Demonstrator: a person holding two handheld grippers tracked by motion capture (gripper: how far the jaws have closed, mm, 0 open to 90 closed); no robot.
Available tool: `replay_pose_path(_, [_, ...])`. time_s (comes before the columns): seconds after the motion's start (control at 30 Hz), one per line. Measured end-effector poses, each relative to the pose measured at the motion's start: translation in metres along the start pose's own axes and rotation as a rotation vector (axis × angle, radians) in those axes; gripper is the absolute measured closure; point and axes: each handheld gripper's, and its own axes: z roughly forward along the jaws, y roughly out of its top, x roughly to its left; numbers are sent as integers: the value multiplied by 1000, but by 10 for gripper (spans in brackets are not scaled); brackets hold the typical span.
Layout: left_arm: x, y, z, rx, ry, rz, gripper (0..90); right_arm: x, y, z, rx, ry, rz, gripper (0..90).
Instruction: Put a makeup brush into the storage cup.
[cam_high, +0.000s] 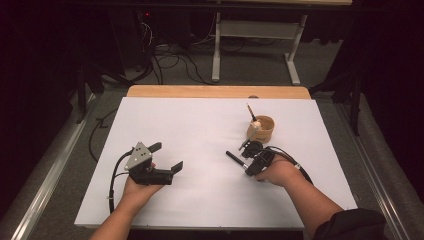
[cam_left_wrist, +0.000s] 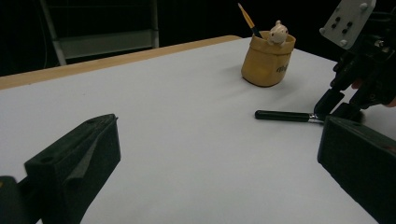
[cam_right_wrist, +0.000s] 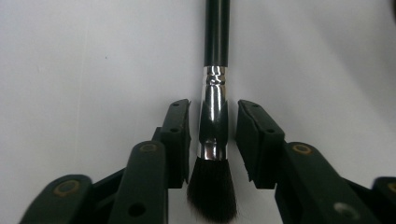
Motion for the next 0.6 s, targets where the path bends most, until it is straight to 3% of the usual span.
replay_pose_path(0.33, [0,0,0,2,-1,0,0,0,0,1,11,2,-1,762])
replay_pose_path(0.6, [-1,0,1,3,-3,3,0,4,3,2,28,-11,-26,779])
